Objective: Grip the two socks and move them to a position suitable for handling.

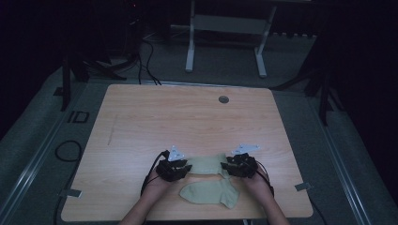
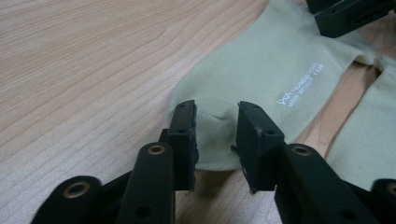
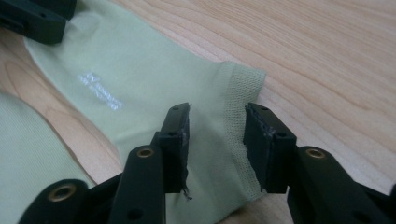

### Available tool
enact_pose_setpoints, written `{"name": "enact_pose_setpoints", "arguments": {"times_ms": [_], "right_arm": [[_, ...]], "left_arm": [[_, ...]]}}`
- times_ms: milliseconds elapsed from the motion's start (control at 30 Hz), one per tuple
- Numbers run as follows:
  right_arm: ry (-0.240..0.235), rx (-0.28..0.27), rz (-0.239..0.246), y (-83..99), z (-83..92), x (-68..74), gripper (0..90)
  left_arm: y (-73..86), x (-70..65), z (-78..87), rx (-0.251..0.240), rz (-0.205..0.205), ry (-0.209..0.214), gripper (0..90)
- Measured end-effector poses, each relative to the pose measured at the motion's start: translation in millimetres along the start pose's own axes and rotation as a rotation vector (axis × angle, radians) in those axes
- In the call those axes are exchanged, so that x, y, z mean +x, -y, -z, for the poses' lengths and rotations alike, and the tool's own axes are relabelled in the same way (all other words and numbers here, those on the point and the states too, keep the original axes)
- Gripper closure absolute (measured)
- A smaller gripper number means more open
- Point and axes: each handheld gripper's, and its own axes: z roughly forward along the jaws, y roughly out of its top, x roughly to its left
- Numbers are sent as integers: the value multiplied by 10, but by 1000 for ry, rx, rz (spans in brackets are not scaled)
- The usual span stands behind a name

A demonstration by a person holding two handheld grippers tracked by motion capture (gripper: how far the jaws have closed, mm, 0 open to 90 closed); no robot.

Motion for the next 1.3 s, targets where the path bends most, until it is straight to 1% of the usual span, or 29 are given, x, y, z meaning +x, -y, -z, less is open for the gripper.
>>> {"name": "enact_pose_setpoints", "arguments": {"times_ms": [33, 100, 167, 267, 367, 400, 533, 567, 600, 633, 667, 700, 733, 800, 900, 933, 1000, 1033, 1100, 1133, 1167, 1200, 1233, 1267, 1300], "right_arm": [[-3, -5, 19, 7, -3, -3, 573], [0, -10, 51, 15, -14, -7, 557], [11, -17, 68, 1, -40, -22, 557], [25, -12, 77, -49, -84, -48, 556], [36, -5, 86, -83, -111, -37, 544], [36, -4, 87, -88, -114, -38, 538], [21, -1, 102, -95, -98, -15, 509], [18, 0, 114, -95, -90, 2, 492], [16, 0, 120, -95, -80, 17, 482], [16, 0, 119, -99, -67, 24, 472], [16, -2, 106, -108, -49, 27, 465], [15, -4, 93, -120, -24, 24, 456], [8, -21, 79, -148, 42, 17, 444], [3, -26, 70, -164, 75, 17, 429], [-12, -48, 56, -191, 182, 28, 417], [-20, -62, 49, -192, 218, 33, 408], [-52, -70, 30, -189, 273, 47, 379], [-53, -75, 25, -185, 296, 59, 367], [-72, -79, 7, -174, 342, 80, 323], [-77, -78, 4, -164, 364, 93, 302], [-86, -79, 1, -151, 391, 109, 291], [-102, -82, -2, -134, 419, 123, 276], [-106, -83, 0, -116, 444, 135, 249], [-112, -71, 12, -89, 471, 159, 196], [-120, -63, 33, -66, 497, 185, 180]], "left_arm": [[1, -3, -3, 1, -8, 2, 642], [-5, -11, -13, 3, -47, -8, 633], [-11, -3, -28, -1, -57, -28, 612], [-24, 25, -49, -12, -34, -35, 601], [-41, 20, -58, -5, -34, -40, 585], [-47, 19, -58, 0, -38, -41, 584], [-61, 20, -42, -2, -21, -32, 567], [-66, 18, -31, -7, -15, -23, 536], [-78, 17, -11, -3, -18, -28, 523], [-90, 13, 11, -12, -12, -30, 493], [-103, 13, 44, -22, -2, -23, 466], [-116, 11, 81, -36, 9, -18, 465], [-132, 7, 118, -47, 16, -11, 417], [-159, -15, 193, -58, 23, 3, 411], [-176, -53, 301, -69, 9, 28, 409], [-175, -66, 330, -69, 9, 32, 409], [-161, -90, 381, -72, 5, 38, 390], [-151, -100, 400, -70, 8, 35, 390], [-120, -120, 439, -78, 24, 50, 379], [-103, -131, 460, -73, 20, 51, 377], [-84, -145, 482, -76, 18, 49, 355], [-62, -155, 504, -77, 24, 54, 334], [-40, -162, 527, -73, 27, 60, 329], [-18, -173, 549, -78, 29, 60, 322], [3, -182, 574, -73, 32, 55, 288]]}}
